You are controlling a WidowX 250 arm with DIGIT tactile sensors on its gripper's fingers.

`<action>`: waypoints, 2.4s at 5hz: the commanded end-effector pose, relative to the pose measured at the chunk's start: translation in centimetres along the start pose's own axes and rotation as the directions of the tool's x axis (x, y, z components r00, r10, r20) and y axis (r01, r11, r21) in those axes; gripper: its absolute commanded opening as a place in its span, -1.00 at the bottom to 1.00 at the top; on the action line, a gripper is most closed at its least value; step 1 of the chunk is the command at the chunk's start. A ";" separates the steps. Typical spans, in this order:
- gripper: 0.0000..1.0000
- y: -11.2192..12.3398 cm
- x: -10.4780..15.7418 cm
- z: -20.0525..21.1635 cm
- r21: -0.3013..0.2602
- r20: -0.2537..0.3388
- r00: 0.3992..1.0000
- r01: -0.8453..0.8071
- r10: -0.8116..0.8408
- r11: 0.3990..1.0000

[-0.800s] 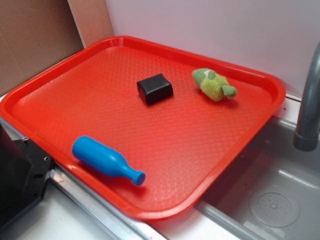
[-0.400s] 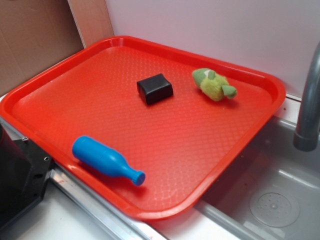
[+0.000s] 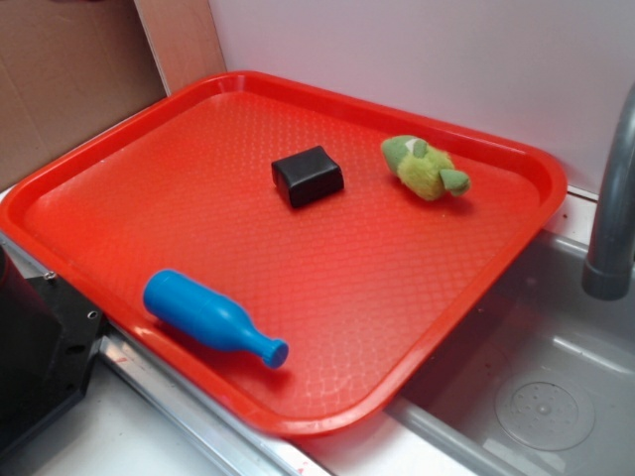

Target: Grab the green animal.

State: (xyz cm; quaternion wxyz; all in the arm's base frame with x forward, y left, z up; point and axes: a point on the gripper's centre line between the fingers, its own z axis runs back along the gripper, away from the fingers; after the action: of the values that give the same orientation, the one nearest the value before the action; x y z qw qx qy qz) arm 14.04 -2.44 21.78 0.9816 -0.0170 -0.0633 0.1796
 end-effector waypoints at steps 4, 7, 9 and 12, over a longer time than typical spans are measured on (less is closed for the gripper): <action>1.00 -9.2 11.1 -11.3 -0.111 0.119 0.645 -0.747 0.754 0.656; 1.00 -12.3 14.1 -18.6 -0.001 0.165 0.657 -0.746 0.735 0.666; -1.00 -12.1 14.4 -20.4 0.056 0.145 0.637 -0.769 0.757 0.637; -1.00 -9.7 13.4 -14.0 0.054 0.013 0.928 -0.372 0.372 0.927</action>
State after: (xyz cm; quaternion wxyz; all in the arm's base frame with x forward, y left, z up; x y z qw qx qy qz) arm 30.82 -7.93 8.08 0.9323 0.0181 -0.0269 0.3603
